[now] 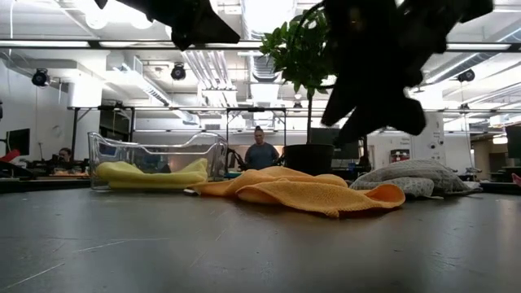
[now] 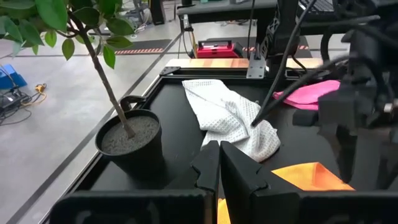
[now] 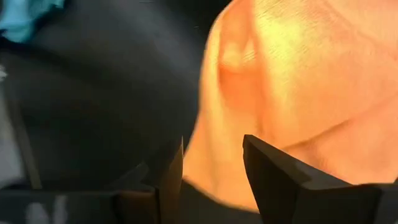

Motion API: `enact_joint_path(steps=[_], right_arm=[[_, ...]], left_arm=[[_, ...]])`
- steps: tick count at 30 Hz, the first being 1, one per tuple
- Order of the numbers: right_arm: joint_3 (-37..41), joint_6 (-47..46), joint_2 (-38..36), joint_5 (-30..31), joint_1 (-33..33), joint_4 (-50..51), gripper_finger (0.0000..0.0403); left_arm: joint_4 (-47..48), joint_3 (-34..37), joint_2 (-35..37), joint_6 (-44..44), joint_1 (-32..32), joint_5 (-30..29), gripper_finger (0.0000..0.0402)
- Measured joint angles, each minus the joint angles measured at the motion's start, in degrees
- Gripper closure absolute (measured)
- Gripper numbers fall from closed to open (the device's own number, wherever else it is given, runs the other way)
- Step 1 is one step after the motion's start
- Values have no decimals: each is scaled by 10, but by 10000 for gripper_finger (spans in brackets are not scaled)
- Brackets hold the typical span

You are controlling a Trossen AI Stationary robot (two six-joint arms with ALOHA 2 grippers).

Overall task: Fold microfiber towels
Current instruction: Fold the orange towel

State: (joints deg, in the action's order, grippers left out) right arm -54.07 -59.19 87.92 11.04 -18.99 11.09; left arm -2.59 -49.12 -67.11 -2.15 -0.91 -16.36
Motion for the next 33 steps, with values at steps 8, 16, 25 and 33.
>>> enact_joint_path(steps=[8, 16, 25, 33], right_arm=[[-144, 71, 108, -1, 9, 125, 248], [-308, 121, 229, 10, 9, 296, 251], [-369, 135, 289, 5, 9, 355, 260], [-361, 144, 288, 5, 11, 324, 315]], left_arm=[[0, 0, 0, 0, 0, 0, 402], [1, 0, 0, -1, 0, 0, 402], [1, 0, 0, -1, 0, 0, 402], [1, 0, 0, 2, 0, 0, 402]])
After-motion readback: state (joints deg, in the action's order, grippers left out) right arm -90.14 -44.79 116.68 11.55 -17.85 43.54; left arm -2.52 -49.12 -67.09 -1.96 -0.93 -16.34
